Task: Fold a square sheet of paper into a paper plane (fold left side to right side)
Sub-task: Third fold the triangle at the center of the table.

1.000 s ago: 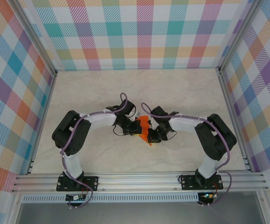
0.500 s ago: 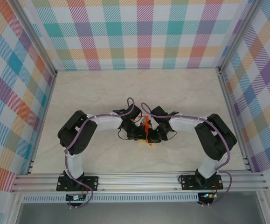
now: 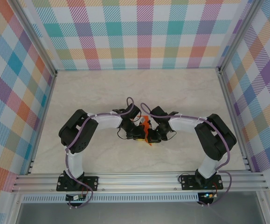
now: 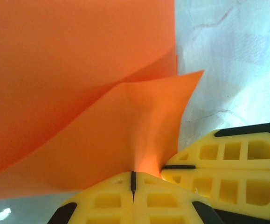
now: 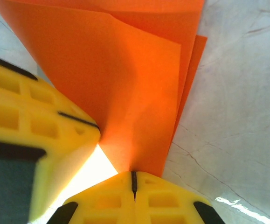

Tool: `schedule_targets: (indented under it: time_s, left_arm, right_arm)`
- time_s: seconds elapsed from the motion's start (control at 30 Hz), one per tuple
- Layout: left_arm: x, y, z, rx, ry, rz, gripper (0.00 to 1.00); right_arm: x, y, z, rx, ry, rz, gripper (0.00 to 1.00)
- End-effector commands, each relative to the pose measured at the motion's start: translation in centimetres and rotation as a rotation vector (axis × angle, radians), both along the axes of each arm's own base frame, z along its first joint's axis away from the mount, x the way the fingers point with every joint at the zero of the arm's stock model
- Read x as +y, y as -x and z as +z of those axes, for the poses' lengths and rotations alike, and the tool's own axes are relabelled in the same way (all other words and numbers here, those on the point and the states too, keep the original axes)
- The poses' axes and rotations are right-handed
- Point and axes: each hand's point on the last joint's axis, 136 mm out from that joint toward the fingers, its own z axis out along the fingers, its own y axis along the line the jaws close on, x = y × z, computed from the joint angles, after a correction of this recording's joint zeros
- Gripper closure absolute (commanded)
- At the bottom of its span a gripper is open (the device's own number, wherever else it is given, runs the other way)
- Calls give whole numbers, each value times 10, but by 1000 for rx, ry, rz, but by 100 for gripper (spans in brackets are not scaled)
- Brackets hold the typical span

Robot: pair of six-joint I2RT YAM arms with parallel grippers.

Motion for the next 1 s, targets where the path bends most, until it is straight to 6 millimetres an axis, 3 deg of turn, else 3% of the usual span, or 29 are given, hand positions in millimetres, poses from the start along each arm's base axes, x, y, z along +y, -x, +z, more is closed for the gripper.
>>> schedule_targets:
  time_s: [0.0,0.33,0.47,0.6,0.77,0.97]
  left_arm:
    - [45,-25,-23,-15,-144,76,100]
    - [106,-49,-36,6,-211,164,100]
    - [118,-55,-32,5,-196,195,100]
    - [119,-64,-14,-19,-150,215,100]
    - [113,-69,20,-74,-80,244,93]
    - [106,-61,46,-109,32,325,73]
  right_arm:
    - [-47,30,-34,100,234,-5,100]
    - [-50,32,-32,98,237,-4,100]
    - [-42,29,-28,92,201,-3,100]
    - [-28,21,-18,56,125,-2,99]
    - [-11,0,14,-47,44,0,82]
    - [-22,-23,52,-245,73,2,62]
